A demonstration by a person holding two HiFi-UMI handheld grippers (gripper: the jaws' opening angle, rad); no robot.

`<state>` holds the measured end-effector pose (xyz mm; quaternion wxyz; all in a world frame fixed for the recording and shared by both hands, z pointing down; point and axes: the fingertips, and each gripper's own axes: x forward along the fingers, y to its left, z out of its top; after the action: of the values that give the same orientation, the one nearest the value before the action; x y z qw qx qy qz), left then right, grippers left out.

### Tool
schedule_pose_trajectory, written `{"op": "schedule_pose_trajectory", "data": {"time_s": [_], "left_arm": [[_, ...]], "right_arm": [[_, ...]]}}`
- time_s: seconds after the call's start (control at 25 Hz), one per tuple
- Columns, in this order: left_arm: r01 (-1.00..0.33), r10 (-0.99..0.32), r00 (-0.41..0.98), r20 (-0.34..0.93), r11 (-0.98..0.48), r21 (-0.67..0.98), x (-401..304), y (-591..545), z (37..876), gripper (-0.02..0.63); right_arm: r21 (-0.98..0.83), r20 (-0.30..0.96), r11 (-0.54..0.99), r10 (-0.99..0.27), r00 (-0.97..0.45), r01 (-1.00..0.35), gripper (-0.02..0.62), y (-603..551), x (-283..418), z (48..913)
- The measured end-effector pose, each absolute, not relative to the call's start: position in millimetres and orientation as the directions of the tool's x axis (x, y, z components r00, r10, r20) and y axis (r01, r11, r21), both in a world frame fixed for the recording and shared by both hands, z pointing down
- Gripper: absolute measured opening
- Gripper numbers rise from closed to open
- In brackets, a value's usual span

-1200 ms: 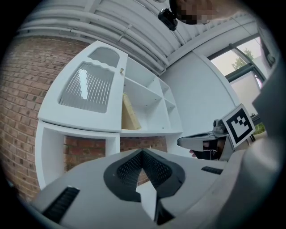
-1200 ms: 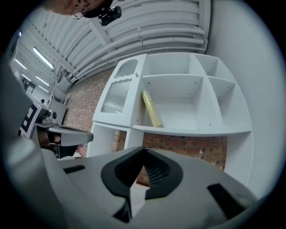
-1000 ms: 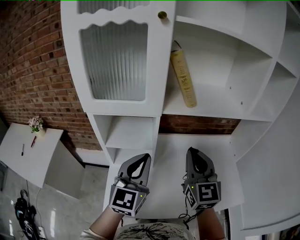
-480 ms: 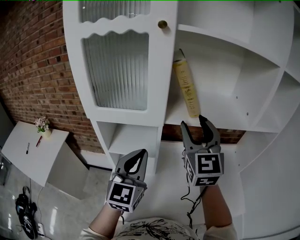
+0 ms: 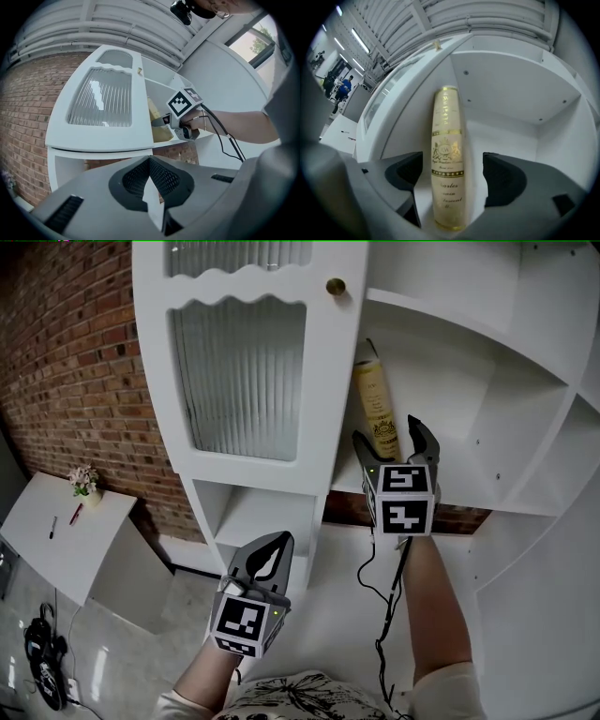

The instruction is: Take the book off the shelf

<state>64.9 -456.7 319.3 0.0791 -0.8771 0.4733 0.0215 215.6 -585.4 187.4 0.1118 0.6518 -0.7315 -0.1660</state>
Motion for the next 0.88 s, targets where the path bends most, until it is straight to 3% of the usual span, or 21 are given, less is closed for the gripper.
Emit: {"op": "schedule_pose_trajectory", "data": {"time_s": [0.28, 0.44, 0.56, 0.88], "left_arm": [[-0.836, -0.828, 0.549, -0.117, -0.541, -0.095, 63, -469, 317, 0.012], [-0.818, -0.809, 0.574, -0.125, -0.563, -0.115, 72, -467, 321, 0.012], [-0.815, -0.807, 0.578, -0.120, -0.566, -0.120, 71, -468, 323, 0.012], [-0.821, -0.814, 0.570, -0.111, -0.561, -0.100, 67, -471, 328, 0.012]], "right_arm": [[0.288, 0.030, 0.143, -0.990, -0.140, -0.947, 0.391, -622, 214, 189], [0.321, 0.066, 0.123, -0.992, -0.107, -0.939, 0.386, -638, 216, 188], [0.355, 0.085, 0.121, -0.992, -0.097, -0.927, 0.307, -640, 217, 188], [0.409, 0.051, 0.086, -0.996, -0.072, -0.908, 0.233, -635, 226, 185]]}}
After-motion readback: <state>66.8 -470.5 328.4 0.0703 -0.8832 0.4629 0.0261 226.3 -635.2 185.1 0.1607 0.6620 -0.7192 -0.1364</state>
